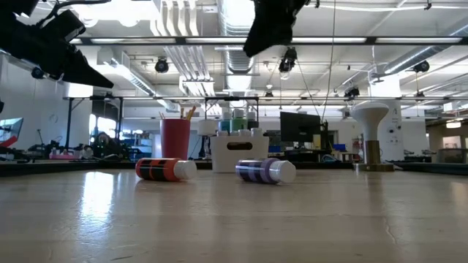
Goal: Pick & Place Paint Supplies
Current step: Put the violet paint bottle into the white bin
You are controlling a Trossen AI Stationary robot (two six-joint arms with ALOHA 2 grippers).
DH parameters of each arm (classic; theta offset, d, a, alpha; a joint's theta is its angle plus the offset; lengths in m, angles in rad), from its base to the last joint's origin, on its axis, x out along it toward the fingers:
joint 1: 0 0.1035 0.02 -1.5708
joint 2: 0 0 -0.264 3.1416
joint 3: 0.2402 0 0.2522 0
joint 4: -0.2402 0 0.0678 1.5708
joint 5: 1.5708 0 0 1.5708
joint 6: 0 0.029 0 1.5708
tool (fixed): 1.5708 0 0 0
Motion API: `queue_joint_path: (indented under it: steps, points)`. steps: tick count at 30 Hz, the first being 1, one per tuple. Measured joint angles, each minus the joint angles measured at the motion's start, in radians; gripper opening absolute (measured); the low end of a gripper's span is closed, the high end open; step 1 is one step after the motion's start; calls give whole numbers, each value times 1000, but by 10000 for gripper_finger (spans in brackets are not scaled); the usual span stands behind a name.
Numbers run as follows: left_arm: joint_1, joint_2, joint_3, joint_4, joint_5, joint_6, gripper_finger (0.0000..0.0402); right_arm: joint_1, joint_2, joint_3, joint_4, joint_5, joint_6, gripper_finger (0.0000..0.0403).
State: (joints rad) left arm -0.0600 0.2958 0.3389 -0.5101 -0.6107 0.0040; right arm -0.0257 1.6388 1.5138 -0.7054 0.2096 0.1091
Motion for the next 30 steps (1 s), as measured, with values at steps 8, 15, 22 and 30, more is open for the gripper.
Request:
queue_joint_path:
  steps: [8, 15, 22, 30]
  points:
    - [0, 0, 0, 0, 0, 0, 188, -28, 164, 124, -272, -372, 333, 166]
    - [0, 0, 0, 0, 0, 0, 188, -31, 273, 181, -260, -394, 468, 223]
    - [0, 1, 0, 4, -25, -6, 188, -45, 393, 226, -294, -394, 540, 270]
    - [0, 1, 0, 4, -26, -2, 188, -62, 489, 226, -291, -385, 552, 287]
